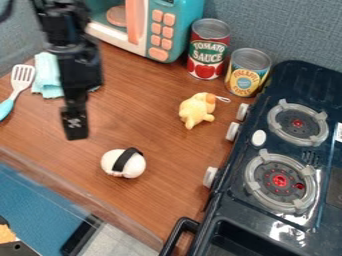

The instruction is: Move the green spoon to the centre of the table

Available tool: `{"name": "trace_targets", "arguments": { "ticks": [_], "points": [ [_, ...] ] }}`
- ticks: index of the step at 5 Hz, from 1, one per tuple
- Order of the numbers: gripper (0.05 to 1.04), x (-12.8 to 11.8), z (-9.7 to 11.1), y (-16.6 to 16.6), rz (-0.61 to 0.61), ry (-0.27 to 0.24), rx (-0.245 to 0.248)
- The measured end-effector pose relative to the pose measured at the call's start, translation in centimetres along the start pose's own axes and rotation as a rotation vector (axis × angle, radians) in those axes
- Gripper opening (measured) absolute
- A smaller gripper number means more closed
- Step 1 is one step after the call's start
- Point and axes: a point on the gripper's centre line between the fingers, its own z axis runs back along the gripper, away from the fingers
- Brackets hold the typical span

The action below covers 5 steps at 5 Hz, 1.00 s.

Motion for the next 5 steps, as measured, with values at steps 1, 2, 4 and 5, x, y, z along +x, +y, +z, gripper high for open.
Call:
{"name": "trace_targets", "arguments": {
  "ticks": [1, 2, 4, 5],
  "points": [
    [1.001, -3.5, 0.9, 1.2, 0.235, -0.007, 0.039],
    [1.001, -5.7, 1.2, 1.9, 0.442, 0.031, 0.053],
    [1.001, -8.9, 0.1, 5.4, 0.718, 0.053, 0.071],
    [1.001, -10.4, -0.6, 6.9, 0.779, 0.078, 0.089]
  ]
}}
